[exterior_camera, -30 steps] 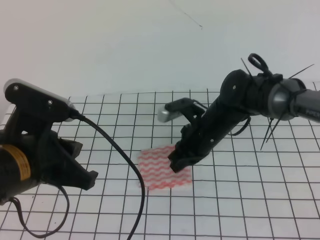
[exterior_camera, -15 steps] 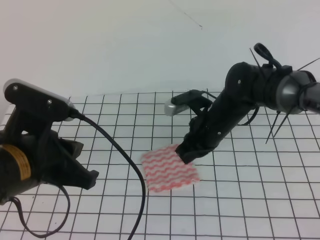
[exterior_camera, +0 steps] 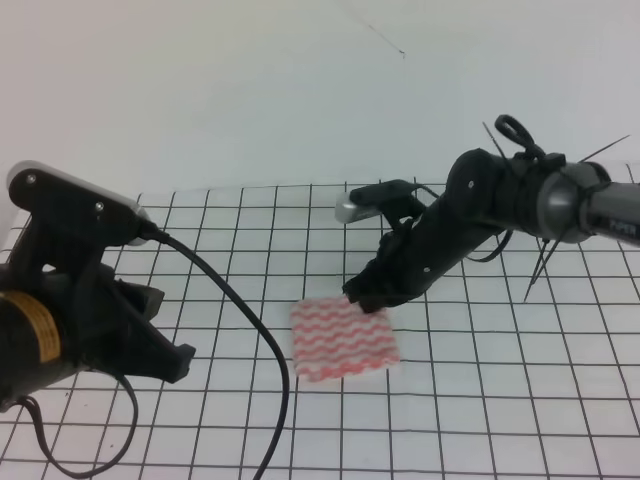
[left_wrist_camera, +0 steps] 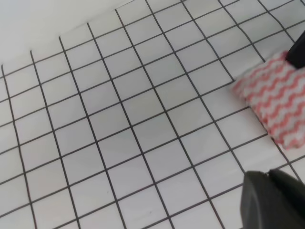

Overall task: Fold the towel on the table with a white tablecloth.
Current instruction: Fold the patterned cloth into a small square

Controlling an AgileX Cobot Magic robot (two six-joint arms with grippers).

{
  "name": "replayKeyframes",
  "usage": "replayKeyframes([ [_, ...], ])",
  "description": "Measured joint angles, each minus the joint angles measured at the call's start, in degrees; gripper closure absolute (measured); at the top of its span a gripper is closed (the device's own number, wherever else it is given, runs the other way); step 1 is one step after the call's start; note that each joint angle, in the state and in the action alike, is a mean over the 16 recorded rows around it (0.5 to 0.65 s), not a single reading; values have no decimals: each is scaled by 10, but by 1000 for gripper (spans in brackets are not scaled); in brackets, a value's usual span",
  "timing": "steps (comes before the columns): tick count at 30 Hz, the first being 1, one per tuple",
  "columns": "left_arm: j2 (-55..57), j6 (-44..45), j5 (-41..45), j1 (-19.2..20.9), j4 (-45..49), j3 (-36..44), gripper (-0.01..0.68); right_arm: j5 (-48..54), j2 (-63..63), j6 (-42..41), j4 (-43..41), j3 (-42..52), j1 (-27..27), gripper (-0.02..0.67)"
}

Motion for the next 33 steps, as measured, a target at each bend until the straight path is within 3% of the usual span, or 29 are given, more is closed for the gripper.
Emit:
replayKeyframes([
  [10, 0, 1, 0, 0, 0, 0, 675, 31, -40, 53, -78, 0, -7, 621],
  [24, 0, 1, -5, 0, -1, 0, 675, 91, -5, 57, -30, 0, -7, 400],
  [33, 0, 2, 0, 0, -2, 0, 675, 131, 8, 58, 9, -2, -7, 434],
])
